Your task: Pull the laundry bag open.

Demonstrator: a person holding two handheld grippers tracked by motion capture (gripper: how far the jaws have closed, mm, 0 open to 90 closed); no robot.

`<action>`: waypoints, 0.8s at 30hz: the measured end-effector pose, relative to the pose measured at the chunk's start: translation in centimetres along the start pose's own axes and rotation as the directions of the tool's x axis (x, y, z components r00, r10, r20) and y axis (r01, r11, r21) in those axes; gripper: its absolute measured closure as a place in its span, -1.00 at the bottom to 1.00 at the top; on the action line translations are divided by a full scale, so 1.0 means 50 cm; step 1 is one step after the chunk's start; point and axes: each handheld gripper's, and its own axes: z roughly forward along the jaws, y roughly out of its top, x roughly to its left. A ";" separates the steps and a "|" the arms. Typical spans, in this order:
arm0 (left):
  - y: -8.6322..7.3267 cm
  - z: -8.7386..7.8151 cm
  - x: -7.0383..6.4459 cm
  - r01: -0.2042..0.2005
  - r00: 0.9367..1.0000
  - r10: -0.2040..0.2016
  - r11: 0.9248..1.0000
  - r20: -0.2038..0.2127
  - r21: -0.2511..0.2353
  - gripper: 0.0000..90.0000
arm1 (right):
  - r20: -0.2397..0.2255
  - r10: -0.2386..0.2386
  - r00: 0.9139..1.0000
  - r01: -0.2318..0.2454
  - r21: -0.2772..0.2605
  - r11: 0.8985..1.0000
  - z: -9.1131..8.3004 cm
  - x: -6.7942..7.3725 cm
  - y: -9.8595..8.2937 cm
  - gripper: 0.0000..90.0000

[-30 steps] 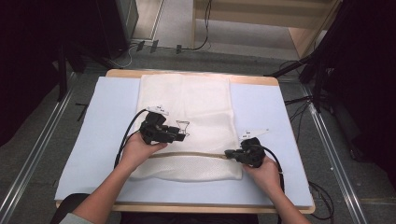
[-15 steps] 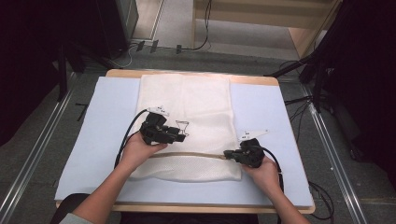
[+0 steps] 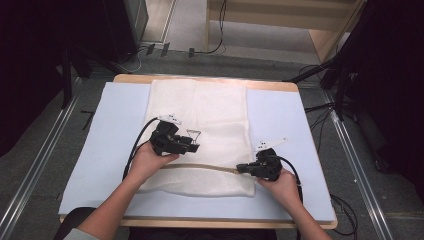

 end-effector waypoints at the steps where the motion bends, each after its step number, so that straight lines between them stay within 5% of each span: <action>1: 0.000 0.000 0.000 0.001 1.000 -0.001 1.000 -0.001 -0.001 0.22 | -0.008 -0.008 1.000 0.008 -0.001 1.000 0.001 0.002 0.001 1.00; 9: -0.001 0.007 0.000 0.000 1.000 0.000 1.000 0.002 0.010 0.22 | 0.033 -0.039 0.999 0.038 0.017 0.999 0.018 0.001 0.004 1.00; 13: -0.002 0.008 0.002 0.005 1.000 -0.005 1.000 0.019 0.019 0.26 | -0.021 0.008 1.000 -0.008 0.025 1.000 0.015 -0.005 0.003 1.00; 16: -0.004 0.010 -0.012 -0.020 0.996 0.017 0.999 0.084 0.032 0.94 | -0.036 0.003 0.999 -0.001 0.045 0.999 0.012 -0.004 0.000 1.00; 17: -0.005 0.014 -0.019 -0.033 0.993 0.028 0.999 0.112 0.035 1.00 | -0.034 0.002 0.999 0.000 0.044 0.999 0.012 -0.004 0.000 1.00; 24: -0.028 0.065 -0.052 -0.087 0.989 0.076 0.992 0.123 0.092 1.00 | -0.007 -0.012 1.000 0.012 0.037 0.999 0.014 0.001 0.001 1.00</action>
